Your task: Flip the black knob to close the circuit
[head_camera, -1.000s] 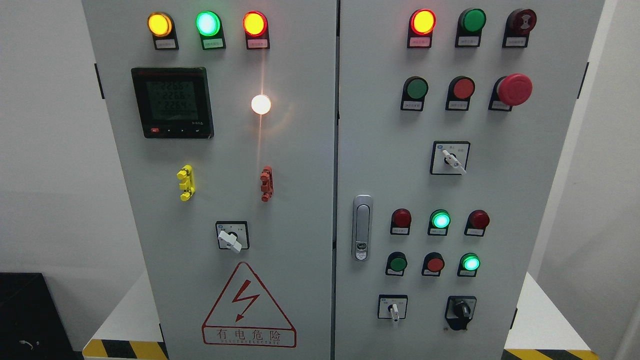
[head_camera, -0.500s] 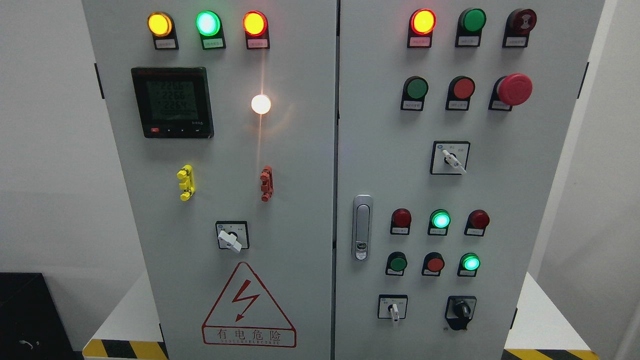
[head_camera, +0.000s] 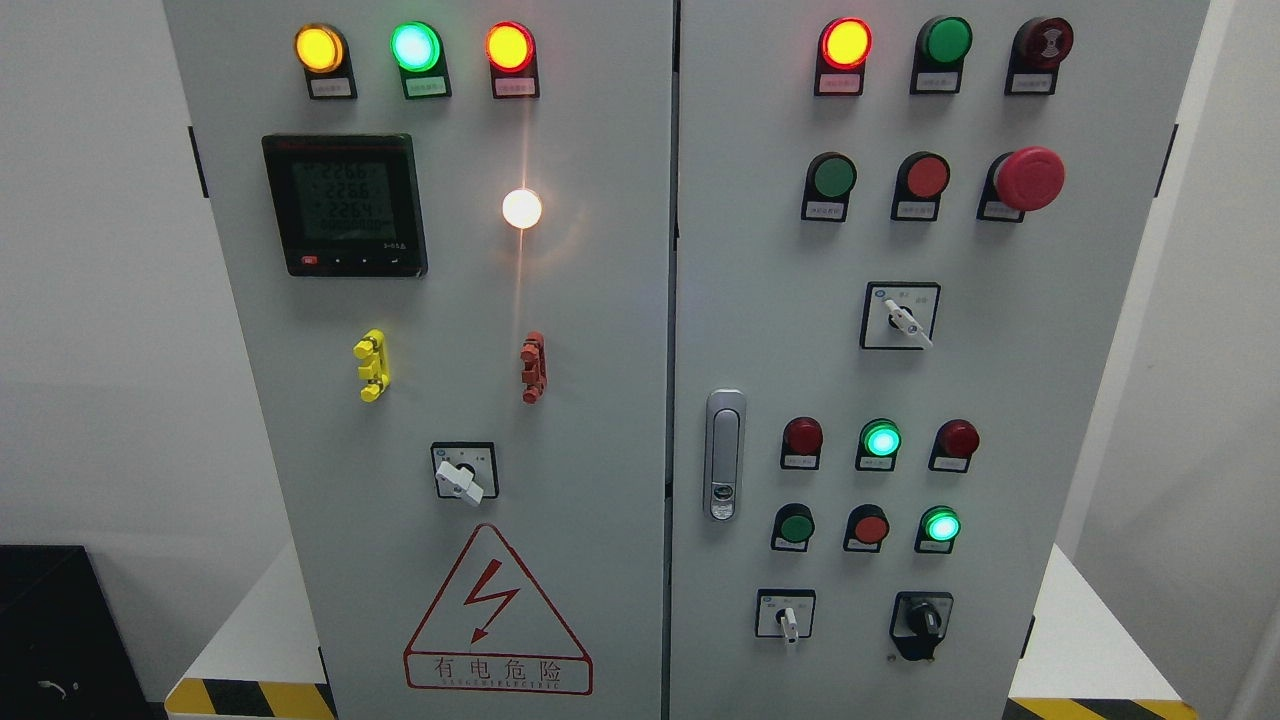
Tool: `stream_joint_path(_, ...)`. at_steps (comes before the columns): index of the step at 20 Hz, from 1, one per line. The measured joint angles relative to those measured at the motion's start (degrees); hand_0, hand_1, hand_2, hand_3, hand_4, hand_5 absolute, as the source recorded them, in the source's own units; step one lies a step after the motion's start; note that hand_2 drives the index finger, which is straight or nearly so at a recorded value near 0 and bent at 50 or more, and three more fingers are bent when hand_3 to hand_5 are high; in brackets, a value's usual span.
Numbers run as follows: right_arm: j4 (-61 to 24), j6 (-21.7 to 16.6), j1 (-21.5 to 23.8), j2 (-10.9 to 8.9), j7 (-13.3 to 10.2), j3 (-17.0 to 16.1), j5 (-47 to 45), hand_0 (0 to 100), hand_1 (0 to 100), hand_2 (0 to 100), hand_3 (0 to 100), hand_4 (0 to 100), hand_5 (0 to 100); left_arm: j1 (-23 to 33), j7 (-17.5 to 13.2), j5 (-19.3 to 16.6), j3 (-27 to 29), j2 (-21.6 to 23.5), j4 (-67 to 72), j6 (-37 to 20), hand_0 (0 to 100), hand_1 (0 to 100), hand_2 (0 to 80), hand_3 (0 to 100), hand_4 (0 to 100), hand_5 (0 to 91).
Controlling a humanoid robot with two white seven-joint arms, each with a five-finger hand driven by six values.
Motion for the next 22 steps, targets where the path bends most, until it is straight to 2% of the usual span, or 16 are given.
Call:
stream_joint_path(2, -3.25, -0.02, 0.1, 0.09, -1.0, -0.31, 1.97, 0, 0, 74, 89, 78, 73, 0.0, 0.0, 0.0, 0.0, 0.0, 0.0, 0.0, 12, 56, 0.0, 0, 0, 0.0)
stream_joint_path(8, -12.26, -0.2, 0.22, 0.38, -2.86, -0.95, 7.84, 0, 0, 87, 100, 89, 87, 0.0, 0.0, 0.0, 0.0, -0.01, 0.0, 0.0, 12, 56, 0.0, 0, 0, 0.0)
stream_joint_path(18, -25.11, 0.41, 0.11, 0.66, -3.93, -1.49, 15.64, 0, 0, 90, 100, 96, 97, 0.0, 0.01, 0.0, 0.0, -0.01, 0.0, 0.0, 12, 56, 0.0, 0, 0, 0.0)
stream_joint_path(22, -29.33, 2.09, -0.78, 0.74, -4.07, -1.57, 17.41, 0, 0, 91, 100, 96, 98, 0.0, 0.01, 0.0, 0.0, -0.01, 0.0, 0.0, 12, 56, 0.0, 0, 0, 0.0)
